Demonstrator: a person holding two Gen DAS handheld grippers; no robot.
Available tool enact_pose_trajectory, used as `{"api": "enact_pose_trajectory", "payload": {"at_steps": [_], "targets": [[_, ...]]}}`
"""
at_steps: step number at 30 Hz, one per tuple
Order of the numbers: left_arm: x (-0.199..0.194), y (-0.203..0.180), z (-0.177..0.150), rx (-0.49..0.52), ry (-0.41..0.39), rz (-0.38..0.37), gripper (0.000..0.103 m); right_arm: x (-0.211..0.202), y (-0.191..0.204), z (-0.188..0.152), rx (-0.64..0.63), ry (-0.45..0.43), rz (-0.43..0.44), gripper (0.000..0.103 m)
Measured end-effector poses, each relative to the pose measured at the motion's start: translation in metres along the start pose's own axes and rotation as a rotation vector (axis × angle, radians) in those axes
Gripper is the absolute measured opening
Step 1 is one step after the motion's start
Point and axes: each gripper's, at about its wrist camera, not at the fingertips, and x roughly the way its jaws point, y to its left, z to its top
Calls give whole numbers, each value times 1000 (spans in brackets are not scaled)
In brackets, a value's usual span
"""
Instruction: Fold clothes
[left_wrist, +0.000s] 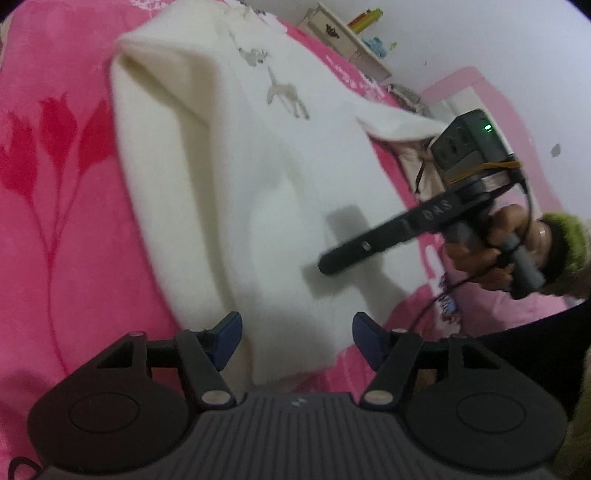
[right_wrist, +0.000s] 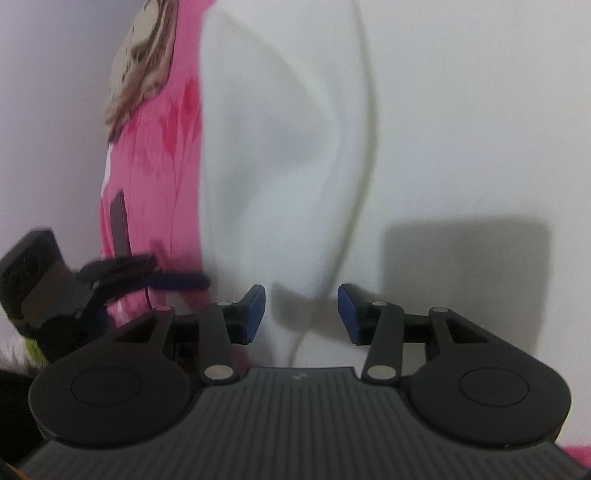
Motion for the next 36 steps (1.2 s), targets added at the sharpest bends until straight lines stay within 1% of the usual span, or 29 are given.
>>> {"api": "enact_pose_trajectory", "payload": {"at_steps": [2,5,10,12,13,14,15,16,18,21,26,31,36], "targets": [[15,0,4,2,16,15,57,4,4,-7,-17,16,-6,43],[32,5,11,-32,30,35,49,11,11,-9,-36,17,-21,43],[56,5,29,-48,31,46,42,17,16,-12,-42,33,-19,39],[67,3,35,-54,37,51,38,23,20,-13,-56,41,-25,33],[73,2,38,-62,41,53,31,24,21,-14,-74,42,-35,25],[78,2,41,-70,45,55,17,25,23,-15,-92,43,-45,15],[84,1,44,-77,49,57,12,25,25,-16,-111,44,-53,12],[89,0,47,-85,53,59,10,24,28,-17,-135,42,-57,7],[90,-4,47,-73,38,53,8,19,35,-19,-186,35,-68,5],[92,-19,41,-10,32,31,8,13,45,-25,-268,38,-96,4],[103,-29,38,37,61,16,7,11,55,-34,-356,59,-117,4],[123,-29,41,39,80,27,7,19,54,-35,-353,72,-135,4],[123,-36,35,83,79,39,7,20,59,-38,-390,65,-153,4]]}}
